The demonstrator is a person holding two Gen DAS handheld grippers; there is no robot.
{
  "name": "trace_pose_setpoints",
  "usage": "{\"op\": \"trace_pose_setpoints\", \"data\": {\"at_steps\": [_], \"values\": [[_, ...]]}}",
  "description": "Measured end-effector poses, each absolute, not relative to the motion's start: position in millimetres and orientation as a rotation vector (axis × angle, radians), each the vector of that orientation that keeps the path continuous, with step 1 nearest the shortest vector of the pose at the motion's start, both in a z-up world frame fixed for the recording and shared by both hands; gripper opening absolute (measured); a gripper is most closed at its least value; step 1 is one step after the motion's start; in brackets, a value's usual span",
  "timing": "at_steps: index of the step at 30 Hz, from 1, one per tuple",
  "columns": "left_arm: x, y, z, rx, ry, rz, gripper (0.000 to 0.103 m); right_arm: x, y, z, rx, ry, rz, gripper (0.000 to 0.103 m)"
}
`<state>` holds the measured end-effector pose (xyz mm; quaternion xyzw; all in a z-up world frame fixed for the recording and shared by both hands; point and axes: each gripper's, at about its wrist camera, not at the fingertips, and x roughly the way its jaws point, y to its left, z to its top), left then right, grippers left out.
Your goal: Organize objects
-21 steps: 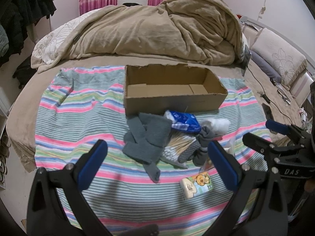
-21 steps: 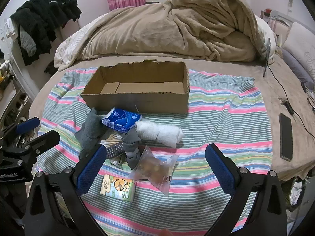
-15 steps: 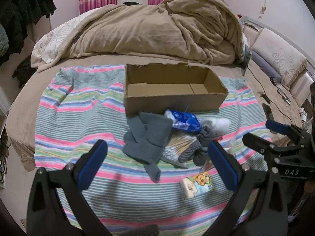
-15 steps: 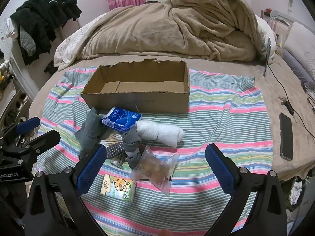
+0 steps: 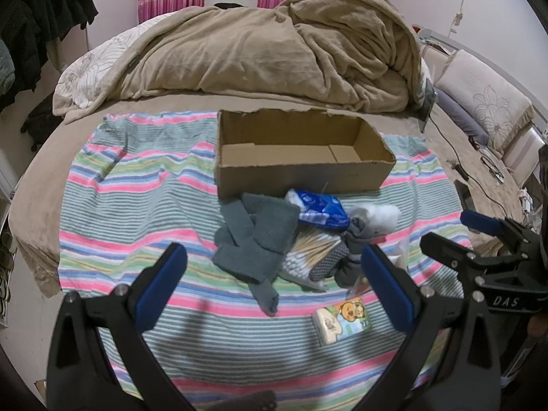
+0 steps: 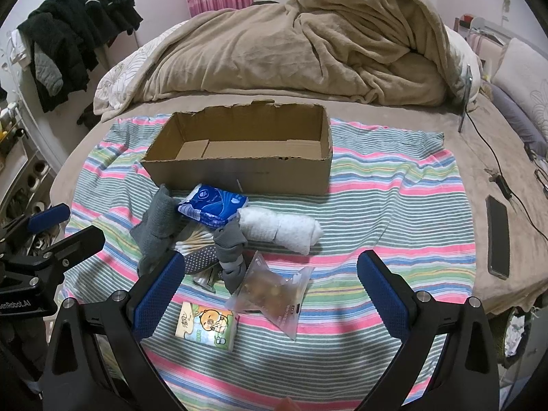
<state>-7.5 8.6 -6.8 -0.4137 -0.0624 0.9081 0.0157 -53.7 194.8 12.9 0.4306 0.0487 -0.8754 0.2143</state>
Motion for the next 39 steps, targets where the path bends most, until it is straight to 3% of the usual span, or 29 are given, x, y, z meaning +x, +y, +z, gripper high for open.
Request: {"op": "trace_pose_setpoints", "data": {"at_steps": [39], "values": [[-15,4,-19,-1.301,-0.276,2.752,0.102,-59,196,5,1.219,0.122,-2.427,0.102]]}}
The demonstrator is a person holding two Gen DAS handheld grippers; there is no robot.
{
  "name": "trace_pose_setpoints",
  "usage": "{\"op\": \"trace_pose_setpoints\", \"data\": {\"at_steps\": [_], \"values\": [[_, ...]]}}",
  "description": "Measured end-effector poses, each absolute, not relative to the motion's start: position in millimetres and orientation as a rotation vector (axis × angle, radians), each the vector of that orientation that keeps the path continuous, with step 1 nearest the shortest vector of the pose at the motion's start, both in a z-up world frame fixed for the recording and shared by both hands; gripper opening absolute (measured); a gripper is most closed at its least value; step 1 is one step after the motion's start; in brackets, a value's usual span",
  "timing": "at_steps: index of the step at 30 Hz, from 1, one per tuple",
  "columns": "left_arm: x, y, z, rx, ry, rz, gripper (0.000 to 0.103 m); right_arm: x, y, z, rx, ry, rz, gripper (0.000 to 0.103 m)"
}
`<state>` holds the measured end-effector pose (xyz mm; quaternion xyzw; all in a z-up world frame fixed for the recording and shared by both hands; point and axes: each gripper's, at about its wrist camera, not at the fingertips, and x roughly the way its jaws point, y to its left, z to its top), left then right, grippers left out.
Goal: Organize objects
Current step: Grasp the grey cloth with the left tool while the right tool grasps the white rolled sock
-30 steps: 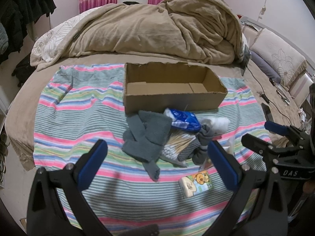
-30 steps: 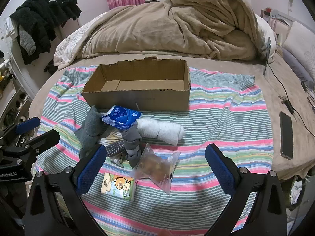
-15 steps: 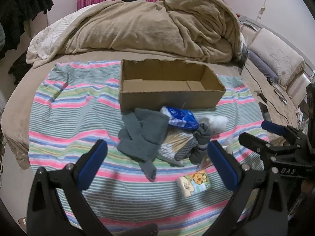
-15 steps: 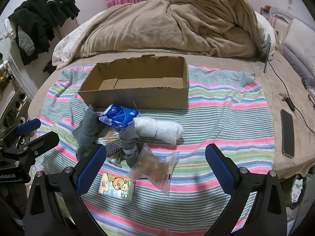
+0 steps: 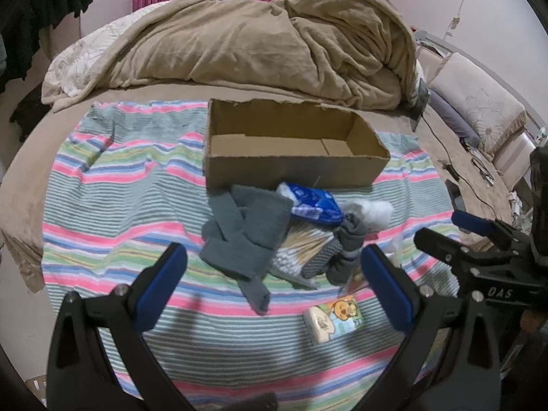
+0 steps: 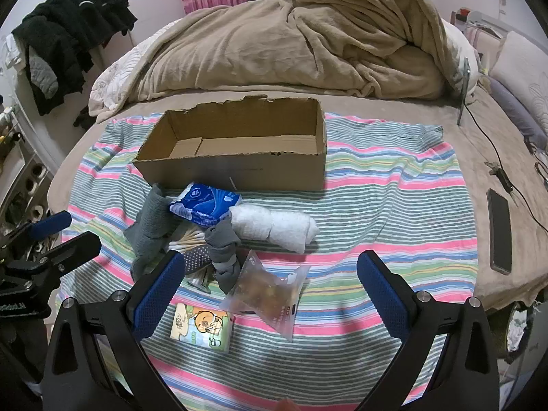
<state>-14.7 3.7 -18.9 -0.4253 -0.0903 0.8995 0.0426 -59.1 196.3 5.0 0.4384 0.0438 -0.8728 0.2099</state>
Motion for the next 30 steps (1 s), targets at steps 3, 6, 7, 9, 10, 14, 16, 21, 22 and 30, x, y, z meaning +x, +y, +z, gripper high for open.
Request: {"op": "trace_pose_setpoints", "data": {"at_steps": [3,6,7,9,10,14,16,21,22,30], "values": [[-15,4,-21,-1.304,-0.291,2.734,0.102,-60,197,4,1.223,0.118,-2.427,0.102],[-18,3,-25,-1.307,-0.308,2.721,0.102,-61,196,4,1.215,0.12,-2.423,0.102],[-19,3,-27,-1.308,-0.311,2.716,0.101,-60,197,4,1.212,0.122,-2.424,0.102],[-21,3,-32,-1.319,-0.318,2.704,0.101,-62,196,3,1.21,0.124,-2.425,0.102],[-23,2,-34,-1.325,-0.317,2.702,0.101,-63,197,3,1.211,0.124,-2.427,0.102],[-30,2,-42,-1.34,-0.295,2.711,0.099,-71,199,-3,1.224,0.122,-2.435,0.102],[-34,1,-46,-1.354,-0.284,2.712,0.094,-76,201,-8,1.238,0.115,-2.434,0.102],[-49,0,-61,-1.405,-0.261,2.709,0.094,-91,206,-20,1.269,0.104,-2.433,0.102],[-53,1,-65,-1.415,-0.253,2.709,0.094,-94,207,-22,1.272,0.101,-2.433,0.102],[-70,0,-85,-1.476,-0.205,2.701,0.094,-119,208,-42,1.322,0.063,-2.393,0.091]]}}
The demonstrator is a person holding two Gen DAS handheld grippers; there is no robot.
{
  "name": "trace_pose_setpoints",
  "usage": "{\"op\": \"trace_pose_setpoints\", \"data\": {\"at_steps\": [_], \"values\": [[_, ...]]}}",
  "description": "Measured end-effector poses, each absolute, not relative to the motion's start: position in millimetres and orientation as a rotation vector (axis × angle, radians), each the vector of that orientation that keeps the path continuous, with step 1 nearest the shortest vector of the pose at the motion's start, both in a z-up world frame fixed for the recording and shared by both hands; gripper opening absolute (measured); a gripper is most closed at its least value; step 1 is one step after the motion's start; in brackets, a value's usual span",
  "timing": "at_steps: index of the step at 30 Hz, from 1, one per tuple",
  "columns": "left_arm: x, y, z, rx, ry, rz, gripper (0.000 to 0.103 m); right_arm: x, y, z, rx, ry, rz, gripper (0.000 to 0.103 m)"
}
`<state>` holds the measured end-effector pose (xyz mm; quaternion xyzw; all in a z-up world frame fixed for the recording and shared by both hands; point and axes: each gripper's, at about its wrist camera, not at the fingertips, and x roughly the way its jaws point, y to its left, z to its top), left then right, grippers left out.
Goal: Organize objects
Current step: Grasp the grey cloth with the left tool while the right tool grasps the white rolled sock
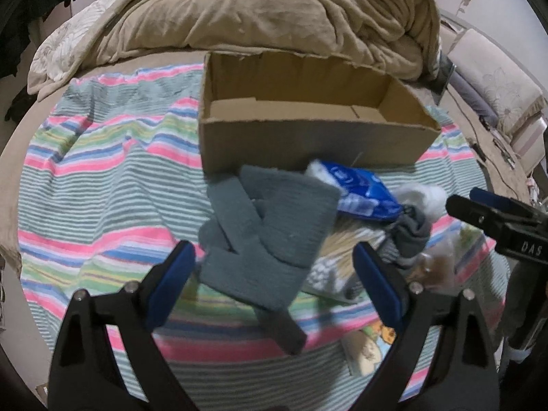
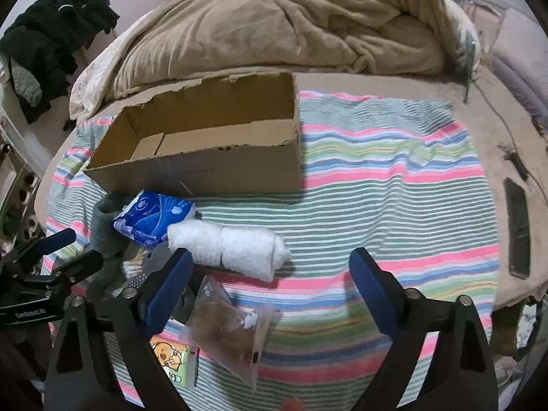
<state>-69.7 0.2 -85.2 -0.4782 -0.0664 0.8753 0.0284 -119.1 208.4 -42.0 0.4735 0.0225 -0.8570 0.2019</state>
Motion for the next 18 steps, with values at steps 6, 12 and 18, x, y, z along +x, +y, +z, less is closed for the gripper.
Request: {"op": "trace_pose_setpoints", "data": {"at_steps": [6,12,18], "values": [[-77,0,-98,-1.496,-0.169,2.688,0.075,-127,203,-56,1.35,0.035,-2.344,0.083],[-83,1,-108,-1.491,-0.193,2.643,0.057,-135,204,-66,1.332,-0.06,-2.286,0.075],[-82,-1,-105,-1.447,-0.243,2.622,0.046,-134,197,-70,1.301,-0.097,-2.248,0.043]]}}
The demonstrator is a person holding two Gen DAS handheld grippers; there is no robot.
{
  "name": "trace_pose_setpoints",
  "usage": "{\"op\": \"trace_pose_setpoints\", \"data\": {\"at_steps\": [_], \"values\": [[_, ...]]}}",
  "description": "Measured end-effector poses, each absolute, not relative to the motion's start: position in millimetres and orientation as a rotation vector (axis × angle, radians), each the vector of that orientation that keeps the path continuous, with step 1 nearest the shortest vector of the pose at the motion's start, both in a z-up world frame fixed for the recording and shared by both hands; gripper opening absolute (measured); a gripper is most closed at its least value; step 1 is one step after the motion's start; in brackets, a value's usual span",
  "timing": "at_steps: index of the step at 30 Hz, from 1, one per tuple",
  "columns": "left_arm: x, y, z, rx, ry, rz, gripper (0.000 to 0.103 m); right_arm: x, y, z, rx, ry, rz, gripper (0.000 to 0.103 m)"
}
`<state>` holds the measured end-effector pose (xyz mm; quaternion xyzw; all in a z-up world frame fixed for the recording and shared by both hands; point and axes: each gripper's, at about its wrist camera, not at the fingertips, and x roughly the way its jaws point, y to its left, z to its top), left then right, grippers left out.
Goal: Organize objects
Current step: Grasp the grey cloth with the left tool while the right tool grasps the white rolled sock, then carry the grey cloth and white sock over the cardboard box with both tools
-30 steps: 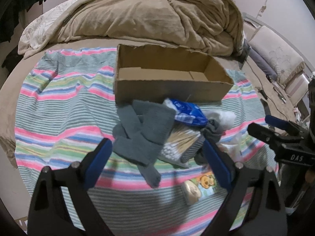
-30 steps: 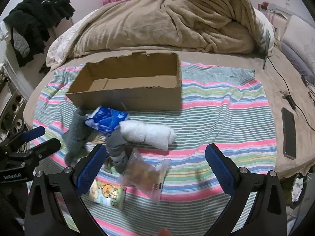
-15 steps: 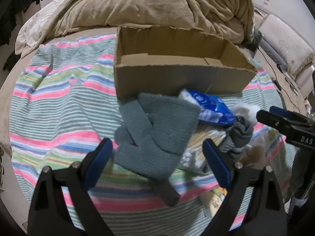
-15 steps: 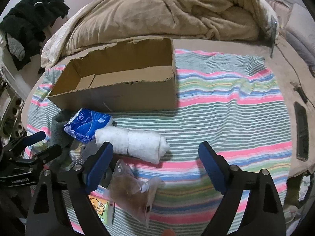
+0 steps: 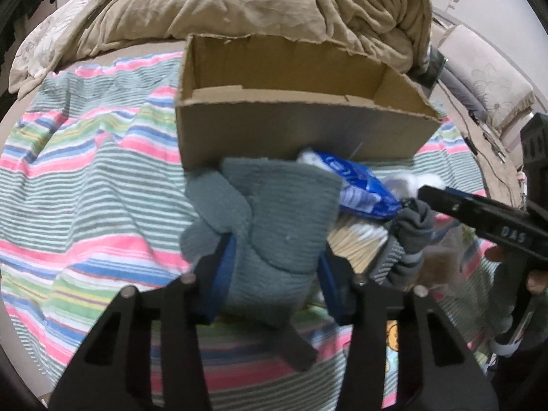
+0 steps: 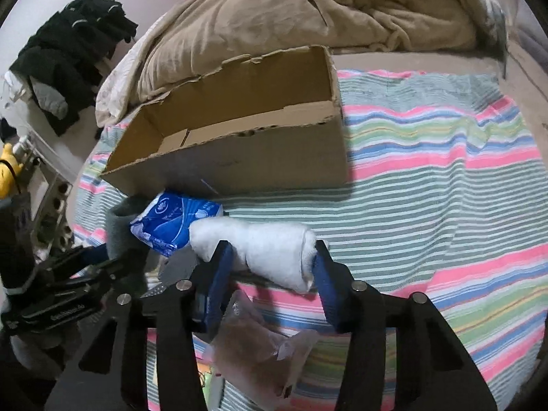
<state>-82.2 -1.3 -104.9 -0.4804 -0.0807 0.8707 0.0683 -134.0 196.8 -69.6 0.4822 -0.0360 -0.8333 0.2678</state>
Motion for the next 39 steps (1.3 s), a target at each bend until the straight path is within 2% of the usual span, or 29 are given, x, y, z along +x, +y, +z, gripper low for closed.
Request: {"op": "trace_pose_setpoints", "data": {"at_steps": [2,3,8,10,15,16,39], "values": [[-82,-3,-104,-1.444,-0.265,2.612,0.046,-133,197,-69,1.295,-0.092,-2.252,0.038],[-81,-5,-104,-1.442,-0.272,2.607,0.045,-133,198,-69,1.294,-0.101,-2.253,0.031],[-77,-7,-96,-1.405,-0.285,2.608,0.044,-129,203,-63,1.271,-0.097,-2.27,0.023],[-75,-6,-93,-1.39,-0.283,2.608,0.042,-126,205,-60,1.255,-0.089,-2.279,0.015],[-66,-7,-81,-1.35,-0.296,2.62,0.037,-120,209,-48,1.215,-0.091,-2.297,0.013],[-64,-7,-78,-1.338,-0.297,2.622,0.033,-119,210,-46,1.207,-0.09,-2.298,0.013],[-65,-7,3,-1.101,-0.288,2.694,0.032,-117,223,28,0.984,-0.095,-2.382,0.013]]}}
